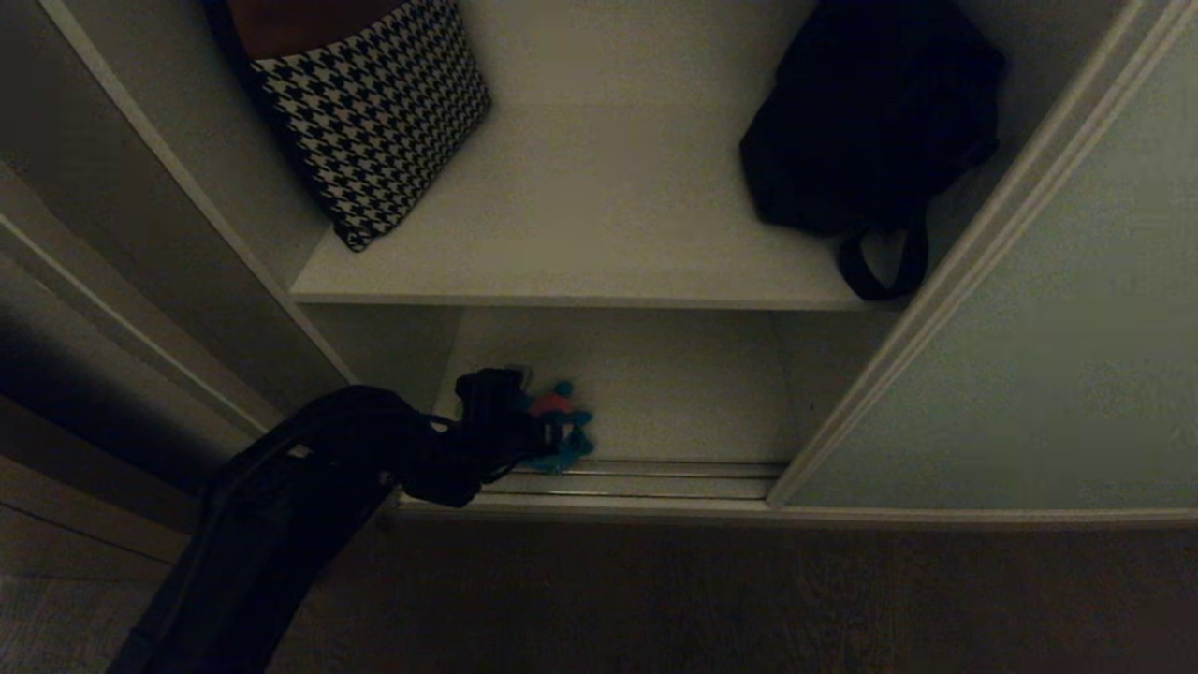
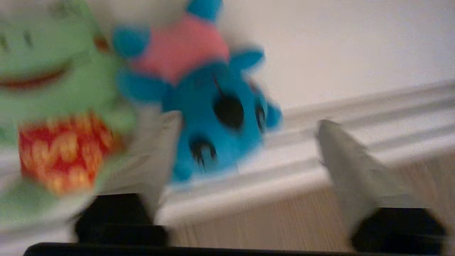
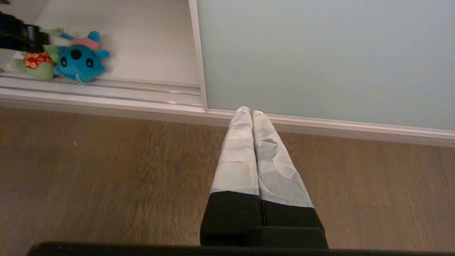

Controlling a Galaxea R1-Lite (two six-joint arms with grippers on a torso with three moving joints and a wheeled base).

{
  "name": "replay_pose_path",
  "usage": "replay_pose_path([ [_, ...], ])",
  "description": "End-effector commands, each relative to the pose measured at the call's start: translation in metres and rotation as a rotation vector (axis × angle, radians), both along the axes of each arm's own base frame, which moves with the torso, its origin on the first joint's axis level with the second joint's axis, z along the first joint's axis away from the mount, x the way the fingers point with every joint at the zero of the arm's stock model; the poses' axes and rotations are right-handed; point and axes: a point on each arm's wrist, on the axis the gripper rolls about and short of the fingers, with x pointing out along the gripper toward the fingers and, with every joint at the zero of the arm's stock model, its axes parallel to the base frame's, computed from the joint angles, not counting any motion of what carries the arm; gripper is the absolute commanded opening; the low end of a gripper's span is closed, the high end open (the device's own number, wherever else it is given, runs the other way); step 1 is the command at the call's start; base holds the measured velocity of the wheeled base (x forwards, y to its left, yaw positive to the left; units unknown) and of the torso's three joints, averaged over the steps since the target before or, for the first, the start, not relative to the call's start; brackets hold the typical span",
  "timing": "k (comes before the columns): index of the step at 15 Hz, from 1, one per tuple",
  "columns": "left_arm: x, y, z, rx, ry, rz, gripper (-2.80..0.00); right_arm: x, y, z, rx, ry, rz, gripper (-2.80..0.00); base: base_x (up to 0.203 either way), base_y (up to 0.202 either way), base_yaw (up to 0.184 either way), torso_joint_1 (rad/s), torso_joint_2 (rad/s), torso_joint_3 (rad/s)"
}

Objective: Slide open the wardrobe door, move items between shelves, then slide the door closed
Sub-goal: Place the blue doll on the lower shelf, then close the door

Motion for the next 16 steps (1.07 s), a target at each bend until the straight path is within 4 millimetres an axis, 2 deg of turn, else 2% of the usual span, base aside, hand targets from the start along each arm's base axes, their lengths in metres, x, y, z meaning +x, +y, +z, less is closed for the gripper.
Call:
replay_pose_path([
  [1,-0.014,0.0,0.03,-0.01,-0.009,-0.005,-2.8,0.0,0.0,0.0,0.0,-0.002,0.001,-2.8,0.0,0.0,0.0,0.0,0.0,0.0],
  [3,-0.033,0.004,0.058,-0.02,-0.004,-0.004,-2.8,0.0,0.0,0.0,0.0,-0.002,0.001,-2.8,0.0,0.0,0.0,0.0,0.0,0.0],
  [6,-0.087,0.014,0.102,-0.025,0.026,-0.007,-2.8,0.0,0.0,0.0,0.0,-0.002,0.001,-2.8,0.0,0.0,0.0,0.0,0.0,0.0],
  [9,-0.161,0.031,0.148,-0.025,0.019,-0.009,-2.8,0.0,0.0,0.0,0.0,-0.002,0.001,-2.8,0.0,0.0,0.0,0.0,0.0,0.0],
  [12,-0.232,0.055,0.181,-0.012,-0.019,0.042,-2.8,0.0,0.0,0.0,0.0,-0.002,0.001,-2.8,0.0,0.0,0.0,0.0,0.0,0.0],
  [14,-0.275,0.078,0.208,-0.02,-0.078,0.101,-2.8,0.0,0.0,0.0,0.0,-0.002,0.001,-2.8,0.0,0.0,0.0,0.0,0.0,0.0],
  [16,-0.32,0.099,0.225,-0.035,-0.136,0.151,-2.8,0.0,0.0,0.0,0.0,-0.001,0.001,-2.8,0.0,0.0,0.0,0.0,0.0,0.0],
])
